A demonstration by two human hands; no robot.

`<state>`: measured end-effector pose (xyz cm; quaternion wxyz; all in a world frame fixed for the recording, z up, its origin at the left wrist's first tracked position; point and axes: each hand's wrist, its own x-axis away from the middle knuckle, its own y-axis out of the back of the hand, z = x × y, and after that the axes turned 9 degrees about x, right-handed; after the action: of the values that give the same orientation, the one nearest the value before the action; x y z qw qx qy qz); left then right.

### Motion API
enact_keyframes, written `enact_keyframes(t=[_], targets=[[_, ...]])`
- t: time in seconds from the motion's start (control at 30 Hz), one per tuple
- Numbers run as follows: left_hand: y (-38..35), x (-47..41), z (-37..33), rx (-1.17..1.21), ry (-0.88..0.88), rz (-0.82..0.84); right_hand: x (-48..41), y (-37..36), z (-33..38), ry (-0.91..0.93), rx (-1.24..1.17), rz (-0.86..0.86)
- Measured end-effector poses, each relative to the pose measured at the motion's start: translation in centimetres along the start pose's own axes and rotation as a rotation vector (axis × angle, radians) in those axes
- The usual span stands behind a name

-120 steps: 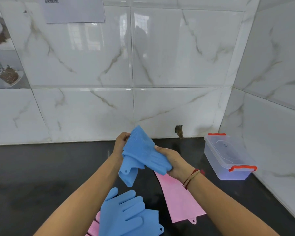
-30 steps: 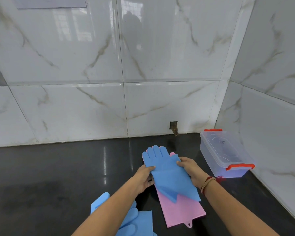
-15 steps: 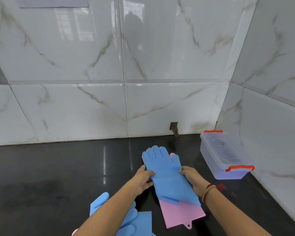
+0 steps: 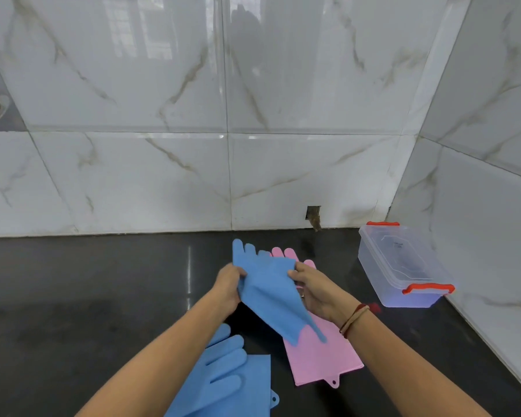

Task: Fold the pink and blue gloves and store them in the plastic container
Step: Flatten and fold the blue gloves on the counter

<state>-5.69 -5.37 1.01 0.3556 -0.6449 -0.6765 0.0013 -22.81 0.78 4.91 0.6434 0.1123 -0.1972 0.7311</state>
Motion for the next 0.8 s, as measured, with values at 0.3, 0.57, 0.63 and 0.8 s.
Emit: enact_keyframes(t=[0.3,0.57,0.63,0.8], targets=[[9.6,2.3,-6.1,-0.218,-0.040,-0.199,0.7,-7.6,-1.9,-0.037,0.548,0.239],[14.6,7.4,-4.6,-0.783,-0.018,-0.164,2.1,-11.4,-7.0,0.277,1.565,0.185],[16.0,8.9,-4.3,-0.901,-0.034,-0.116,2.4,-11.8,-7.5,0.399,1.523,0.136],[18.4,13.8,-2.8,-1.295,-0.035,-0.135,2.1,-12.2,-5.8,0.418,1.367,0.080]])
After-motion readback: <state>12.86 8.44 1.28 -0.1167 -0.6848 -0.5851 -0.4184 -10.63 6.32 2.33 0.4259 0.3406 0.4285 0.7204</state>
